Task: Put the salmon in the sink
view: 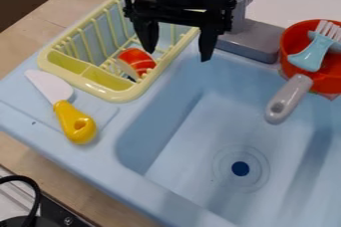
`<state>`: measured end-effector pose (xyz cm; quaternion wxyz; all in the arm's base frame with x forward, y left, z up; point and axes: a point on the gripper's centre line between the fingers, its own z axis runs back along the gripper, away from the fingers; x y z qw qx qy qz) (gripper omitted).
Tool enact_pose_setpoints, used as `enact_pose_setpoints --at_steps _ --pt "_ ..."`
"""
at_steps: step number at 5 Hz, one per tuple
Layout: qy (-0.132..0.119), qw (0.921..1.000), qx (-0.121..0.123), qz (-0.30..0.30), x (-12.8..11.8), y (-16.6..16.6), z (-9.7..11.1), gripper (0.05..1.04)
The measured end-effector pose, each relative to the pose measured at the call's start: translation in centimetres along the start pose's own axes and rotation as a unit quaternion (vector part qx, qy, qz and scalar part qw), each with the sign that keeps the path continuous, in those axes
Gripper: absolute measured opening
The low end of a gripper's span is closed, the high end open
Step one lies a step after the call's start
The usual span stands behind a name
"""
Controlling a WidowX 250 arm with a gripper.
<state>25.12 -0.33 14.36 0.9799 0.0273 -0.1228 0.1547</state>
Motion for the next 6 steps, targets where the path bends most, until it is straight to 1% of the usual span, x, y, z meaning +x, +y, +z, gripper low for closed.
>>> enact_pose_setpoints --at_steps 1,2,3,4,5,6 --pt "0.008 1.0000 0.004 0.002 -0.4 0.1 -0.3 0.994" --pt "0.004 0.9991 0.022 0.037 -0.5 1.0 0.1 0.994" --pt "-0.013 0.9915 0.033 0.125 0.0 3.1 1.0 0.994" --pt "-0.032 0.9772 0.042 0.206 0.7 4.6 1.2 0.994" --pt "-0.046 0.9546 0.013 0.294 1.6 5.6 1.1 0.994" --pt "-0.075 0.9168 -0.019 0.392 3.1 6.4 0.7 0.994"
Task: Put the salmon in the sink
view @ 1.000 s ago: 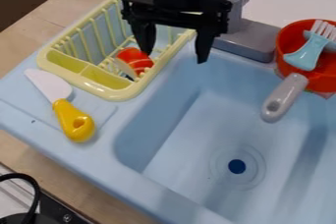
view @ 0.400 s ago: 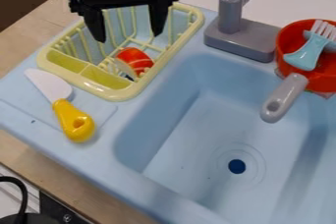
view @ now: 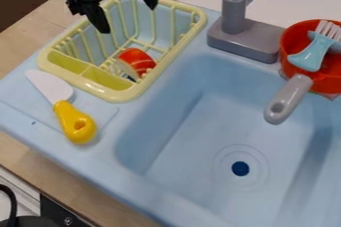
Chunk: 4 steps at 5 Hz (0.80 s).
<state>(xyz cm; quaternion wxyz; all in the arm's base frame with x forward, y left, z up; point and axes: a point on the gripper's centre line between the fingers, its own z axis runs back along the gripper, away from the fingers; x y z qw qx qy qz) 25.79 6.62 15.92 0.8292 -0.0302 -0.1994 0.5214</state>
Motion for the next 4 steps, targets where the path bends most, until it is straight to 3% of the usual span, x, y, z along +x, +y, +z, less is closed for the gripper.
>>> enact_pose_setpoints --at_steps 1,3,4 --pt "-0.015 0.9966 0.032 0.074 -0.2 -0.1 -1.3 0.994" --pt "0.035 0.9817 0.067 0.175 1.6 -0.8 -5.1 0.994" --pt "0.045 0.9787 0.063 0.190 1.9 -0.8 -6.0 0.994"
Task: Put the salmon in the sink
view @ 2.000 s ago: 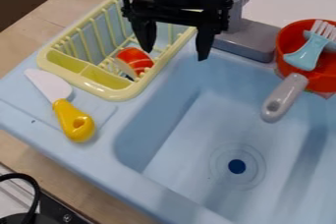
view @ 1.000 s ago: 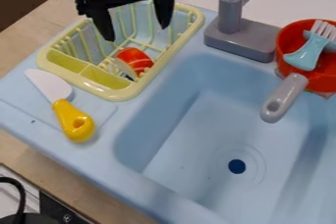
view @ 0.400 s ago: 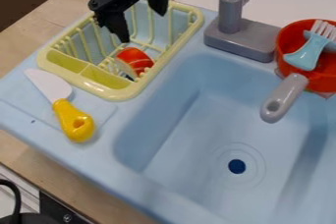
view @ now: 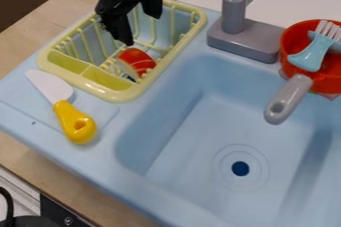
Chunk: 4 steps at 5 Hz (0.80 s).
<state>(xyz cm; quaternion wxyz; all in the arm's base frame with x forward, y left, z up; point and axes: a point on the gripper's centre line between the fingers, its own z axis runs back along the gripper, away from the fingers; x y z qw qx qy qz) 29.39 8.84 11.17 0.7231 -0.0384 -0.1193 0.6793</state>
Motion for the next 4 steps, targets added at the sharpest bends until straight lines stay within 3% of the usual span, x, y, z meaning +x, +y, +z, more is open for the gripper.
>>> enact_pose_setpoints --at_steps 1,3,4 --pt "0.028 0.9996 0.005 0.000 -1.0 1.3 -1.2 0.994" --pt "0.016 0.9997 0.017 -0.012 -1.3 2.1 -0.2 0.995" --pt "0.028 0.9987 0.039 -0.014 -1.6 2.4 -1.6 0.994"
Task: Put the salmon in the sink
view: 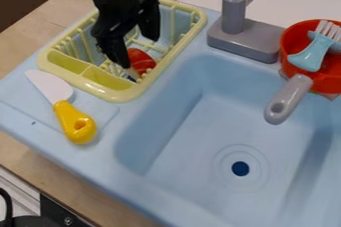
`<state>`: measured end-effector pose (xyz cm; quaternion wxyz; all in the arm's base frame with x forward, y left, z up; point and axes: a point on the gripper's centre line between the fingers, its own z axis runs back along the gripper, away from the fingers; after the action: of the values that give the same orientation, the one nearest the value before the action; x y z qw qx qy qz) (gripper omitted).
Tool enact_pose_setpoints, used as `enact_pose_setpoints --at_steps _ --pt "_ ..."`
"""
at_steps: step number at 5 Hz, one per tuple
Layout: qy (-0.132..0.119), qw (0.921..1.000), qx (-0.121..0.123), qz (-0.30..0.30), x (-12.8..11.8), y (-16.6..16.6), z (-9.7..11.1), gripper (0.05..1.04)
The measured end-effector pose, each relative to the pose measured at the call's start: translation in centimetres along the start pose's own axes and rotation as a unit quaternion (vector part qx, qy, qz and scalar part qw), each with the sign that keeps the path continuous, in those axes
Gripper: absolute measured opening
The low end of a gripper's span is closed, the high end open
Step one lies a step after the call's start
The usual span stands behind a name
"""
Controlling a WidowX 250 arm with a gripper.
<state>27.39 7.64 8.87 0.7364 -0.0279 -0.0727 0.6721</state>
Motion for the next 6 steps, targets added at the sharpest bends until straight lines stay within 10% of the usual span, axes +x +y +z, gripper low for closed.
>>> enact_pose_setpoints --at_steps 2,6 --pt "0.000 0.9999 0.017 0.001 3.0 -2.7 -1.3 0.995" --pt "-0.006 0.9994 0.008 -0.032 -0.9 0.4 -2.2 0.941"
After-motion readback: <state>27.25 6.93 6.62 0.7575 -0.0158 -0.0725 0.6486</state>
